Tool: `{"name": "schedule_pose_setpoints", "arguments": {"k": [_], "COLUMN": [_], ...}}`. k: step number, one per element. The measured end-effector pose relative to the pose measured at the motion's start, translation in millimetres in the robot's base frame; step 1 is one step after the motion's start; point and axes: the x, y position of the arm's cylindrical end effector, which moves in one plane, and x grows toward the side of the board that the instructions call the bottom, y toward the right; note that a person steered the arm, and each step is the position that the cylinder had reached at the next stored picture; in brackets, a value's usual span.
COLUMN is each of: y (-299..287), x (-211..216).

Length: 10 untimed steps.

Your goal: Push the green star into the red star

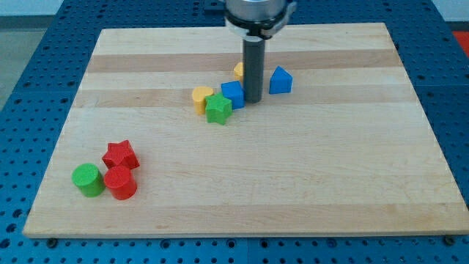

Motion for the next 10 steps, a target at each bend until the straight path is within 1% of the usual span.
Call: {"name": "schedule_pose_setpoints", "arguments": {"k": [2, 4, 6, 10], "y": [-40, -51, -64, -68], "x": [0, 23, 61, 136]}}
